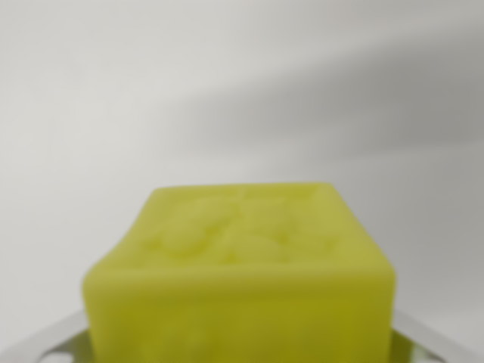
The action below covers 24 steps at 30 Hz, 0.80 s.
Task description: Pick yellow cube
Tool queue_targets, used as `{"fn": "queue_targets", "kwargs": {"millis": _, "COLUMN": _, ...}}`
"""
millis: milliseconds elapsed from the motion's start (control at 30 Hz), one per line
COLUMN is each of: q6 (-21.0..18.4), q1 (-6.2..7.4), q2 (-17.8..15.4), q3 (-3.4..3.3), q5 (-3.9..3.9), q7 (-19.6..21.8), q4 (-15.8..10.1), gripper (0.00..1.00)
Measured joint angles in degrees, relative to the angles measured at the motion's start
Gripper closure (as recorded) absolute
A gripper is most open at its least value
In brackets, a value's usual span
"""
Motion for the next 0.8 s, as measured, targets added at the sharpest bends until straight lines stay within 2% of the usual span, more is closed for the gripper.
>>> {"fn": "queue_targets", "kwargs": {"millis": 800, "q6": -10.8, "q1": 0.0, "q2": -7.9, "q3": 0.0, "q5": 0.08, "q7": -0.1, "q4": 2.9, "gripper": 1.0}}
